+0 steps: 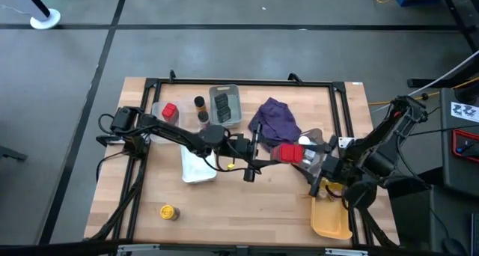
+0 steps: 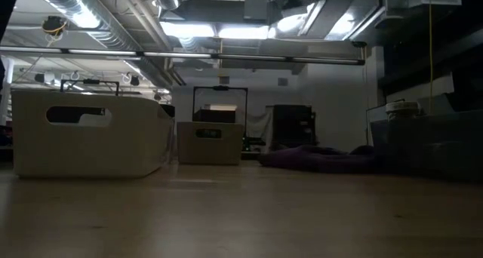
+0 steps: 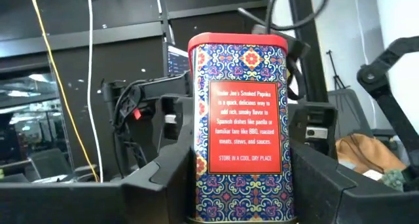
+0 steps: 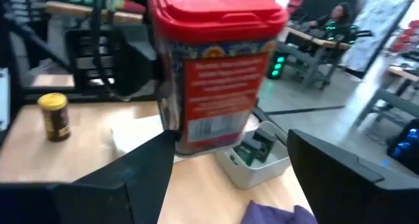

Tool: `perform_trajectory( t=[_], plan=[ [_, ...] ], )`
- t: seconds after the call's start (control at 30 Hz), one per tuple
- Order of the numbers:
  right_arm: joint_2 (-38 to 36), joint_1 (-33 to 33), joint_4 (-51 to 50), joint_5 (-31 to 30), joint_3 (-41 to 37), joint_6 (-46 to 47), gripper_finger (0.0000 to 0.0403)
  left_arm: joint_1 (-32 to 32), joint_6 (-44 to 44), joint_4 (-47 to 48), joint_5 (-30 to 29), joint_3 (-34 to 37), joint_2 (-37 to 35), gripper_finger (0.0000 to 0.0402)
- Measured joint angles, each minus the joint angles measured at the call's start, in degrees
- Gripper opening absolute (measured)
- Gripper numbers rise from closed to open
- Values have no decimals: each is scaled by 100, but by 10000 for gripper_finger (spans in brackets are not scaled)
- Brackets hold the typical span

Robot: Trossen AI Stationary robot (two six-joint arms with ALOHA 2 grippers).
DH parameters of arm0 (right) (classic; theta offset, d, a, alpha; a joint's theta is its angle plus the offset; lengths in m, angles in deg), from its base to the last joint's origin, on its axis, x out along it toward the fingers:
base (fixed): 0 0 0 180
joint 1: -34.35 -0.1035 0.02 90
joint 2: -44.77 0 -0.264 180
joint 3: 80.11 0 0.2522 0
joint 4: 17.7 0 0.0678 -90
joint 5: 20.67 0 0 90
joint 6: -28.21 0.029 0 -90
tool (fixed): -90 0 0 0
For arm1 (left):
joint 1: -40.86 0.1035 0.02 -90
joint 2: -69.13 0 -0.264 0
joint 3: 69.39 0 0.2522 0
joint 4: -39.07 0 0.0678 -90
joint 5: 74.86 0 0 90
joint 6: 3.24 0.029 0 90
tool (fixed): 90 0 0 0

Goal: Sort spices by type
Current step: Put the red seasoning can into the transparent bin

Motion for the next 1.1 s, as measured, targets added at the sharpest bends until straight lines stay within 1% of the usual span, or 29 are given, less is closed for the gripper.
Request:
perform_trajectory(
  t=[0.13,0.27,0.37,0.53,0.63,0.83,0.87,1.1],
  plan=[
    [0,259,504,688,0,-628,294,-75,174,-9,17,0,0,184],
    [0,429,1046,1124,0,-1324,294,-142,271,-10,25,0,0,187],
    [0,472,1334,1257,1,-1590,294,-171,273,-1,25,0,0,187],
    [0,461,1349,1349,2,-1725,289,-171,273,-3,24,0,0,186],
    [0,461,1363,1568,2,-1732,265,-171,272,-3,28,0,0,190],
    [-2,463,1382,1681,2,-1742,180,-173,269,60,59,0,0,192],
    [-2,462,1378,1691,2,-1742,172,-171,269,67,61,0,0,192],
    [-2,461,1343,1702,2,-1738,172,-162,264,349,47,-4,-11,193]
  ],
)
